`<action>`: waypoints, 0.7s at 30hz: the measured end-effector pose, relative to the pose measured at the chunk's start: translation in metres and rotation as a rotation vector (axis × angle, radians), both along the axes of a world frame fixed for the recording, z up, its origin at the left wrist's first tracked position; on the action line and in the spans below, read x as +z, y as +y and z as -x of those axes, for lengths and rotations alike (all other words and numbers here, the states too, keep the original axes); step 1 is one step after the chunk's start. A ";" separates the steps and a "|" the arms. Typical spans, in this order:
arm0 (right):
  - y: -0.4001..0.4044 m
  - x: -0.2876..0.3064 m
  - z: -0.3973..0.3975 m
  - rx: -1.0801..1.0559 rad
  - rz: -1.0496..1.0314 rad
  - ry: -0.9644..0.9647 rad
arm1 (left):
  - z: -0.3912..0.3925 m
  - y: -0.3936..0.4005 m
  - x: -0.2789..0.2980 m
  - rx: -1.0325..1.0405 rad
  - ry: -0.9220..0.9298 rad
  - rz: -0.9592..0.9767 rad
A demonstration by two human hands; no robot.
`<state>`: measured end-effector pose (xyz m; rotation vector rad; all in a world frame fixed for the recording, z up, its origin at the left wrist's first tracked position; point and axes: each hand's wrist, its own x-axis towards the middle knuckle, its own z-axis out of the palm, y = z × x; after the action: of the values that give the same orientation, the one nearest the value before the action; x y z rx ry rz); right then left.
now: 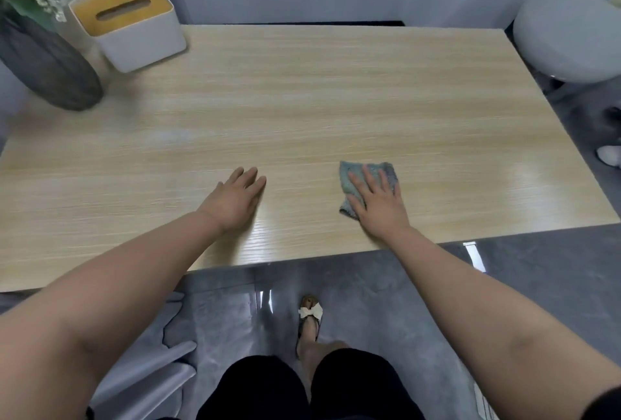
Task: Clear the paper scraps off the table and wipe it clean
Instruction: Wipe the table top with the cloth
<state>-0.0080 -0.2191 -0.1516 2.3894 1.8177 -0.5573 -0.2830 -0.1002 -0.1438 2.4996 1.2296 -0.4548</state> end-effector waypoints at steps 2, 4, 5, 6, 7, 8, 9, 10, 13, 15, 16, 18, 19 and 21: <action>-0.005 0.000 -0.004 -0.057 0.022 -0.009 | 0.003 -0.004 -0.001 -0.010 -0.010 -0.016; -0.008 0.001 0.004 -0.065 0.022 -0.002 | 0.005 -0.009 -0.001 -0.006 -0.021 -0.025; -0.009 0.000 0.010 -0.061 0.016 -0.002 | 0.006 -0.011 -0.001 -0.003 -0.024 -0.031; -0.011 -0.001 0.018 -0.054 0.008 -0.002 | 0.007 -0.013 -0.001 -0.001 -0.025 -0.037; -0.013 -0.002 0.026 -0.043 0.001 -0.002 | 0.007 -0.015 0.000 0.001 -0.027 -0.040; -0.015 -0.003 0.035 -0.027 -0.005 -0.001 | 0.007 -0.018 0.000 0.005 -0.032 -0.042; -0.017 -0.005 0.043 -0.009 -0.013 -0.005 | 0.007 -0.020 0.000 0.010 -0.041 -0.049; -0.019 -0.007 0.050 0.008 -0.025 -0.012 | 0.007 -0.022 -0.001 0.015 -0.053 -0.060; -0.022 -0.012 0.061 0.039 -0.074 -0.016 | 0.008 -0.026 -0.003 0.036 -0.094 -0.100; -0.024 -0.013 0.057 0.058 -0.105 0.003 | 0.008 -0.030 -0.006 0.046 -0.114 -0.131; -0.026 -0.013 0.052 0.071 -0.117 0.008 | 0.008 -0.031 -0.007 0.049 -0.122 -0.146; -0.029 -0.014 0.040 0.068 -0.134 0.004 | 0.008 -0.033 -0.010 0.057 -0.138 -0.174; -0.030 -0.014 0.033 0.046 -0.144 0.000 | 0.008 -0.033 -0.011 0.060 -0.145 -0.189; -0.032 -0.016 0.023 0.002 -0.153 -0.016 | 0.009 -0.032 -0.014 0.056 -0.156 -0.236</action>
<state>-0.0315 -0.2513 -0.1671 2.4798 1.9216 -0.4116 -0.2919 -0.1317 -0.1575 2.6266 1.3550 -0.1021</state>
